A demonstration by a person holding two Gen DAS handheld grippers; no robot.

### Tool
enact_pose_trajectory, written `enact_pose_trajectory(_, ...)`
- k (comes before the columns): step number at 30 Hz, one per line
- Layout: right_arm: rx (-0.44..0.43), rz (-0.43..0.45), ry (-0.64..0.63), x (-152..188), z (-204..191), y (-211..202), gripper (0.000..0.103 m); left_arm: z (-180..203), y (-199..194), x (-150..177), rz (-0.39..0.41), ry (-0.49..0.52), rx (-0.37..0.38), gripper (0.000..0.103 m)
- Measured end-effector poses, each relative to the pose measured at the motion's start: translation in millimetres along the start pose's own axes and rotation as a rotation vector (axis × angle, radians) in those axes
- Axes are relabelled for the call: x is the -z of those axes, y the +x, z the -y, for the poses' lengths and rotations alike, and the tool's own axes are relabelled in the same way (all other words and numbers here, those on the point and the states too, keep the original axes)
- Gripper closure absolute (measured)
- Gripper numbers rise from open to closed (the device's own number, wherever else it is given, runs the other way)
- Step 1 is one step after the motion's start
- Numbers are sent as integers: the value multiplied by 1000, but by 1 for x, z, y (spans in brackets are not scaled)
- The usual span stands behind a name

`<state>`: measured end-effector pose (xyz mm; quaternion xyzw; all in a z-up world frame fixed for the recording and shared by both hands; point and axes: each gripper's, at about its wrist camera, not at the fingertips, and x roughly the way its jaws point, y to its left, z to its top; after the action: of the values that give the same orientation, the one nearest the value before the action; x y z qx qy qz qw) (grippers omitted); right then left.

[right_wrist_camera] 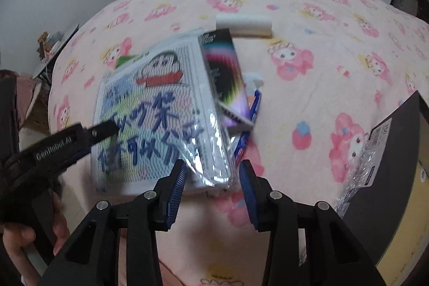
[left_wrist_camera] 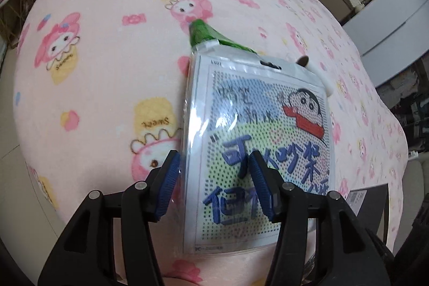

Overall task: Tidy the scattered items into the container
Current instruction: 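Grasp the Shin-chan bead-art pack with the left gripper and lift it, then carry the held pack with the left gripper over the black box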

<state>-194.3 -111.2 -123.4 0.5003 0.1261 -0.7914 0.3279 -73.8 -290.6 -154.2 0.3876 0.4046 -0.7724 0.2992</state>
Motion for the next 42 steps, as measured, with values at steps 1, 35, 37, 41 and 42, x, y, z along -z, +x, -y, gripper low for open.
enact_pose_trajectory(1, 26, 18, 15, -4, 1, 1, 66, -2, 0, -1, 6, -11, -5, 48)
enact_pose_trajectory(35, -77, -66, 69, 37, -4, 11, 63, -9, 31, 1, -205, 29, 163, 31)
enact_pose_trajectory(37, -48, -31, 61, 36, -7, -4, 65, -11, 23, 5, -227, 46, 196, 40)
enact_pose_trajectory(41, -58, 41, 54, 36, -2, -46, 67, 3, -4, 17, -218, 141, 244, 47)
enact_pose_trajectory(42, -58, 58, 49, 37, 0, -56, 67, 8, -12, 21, -214, 173, 258, 47)
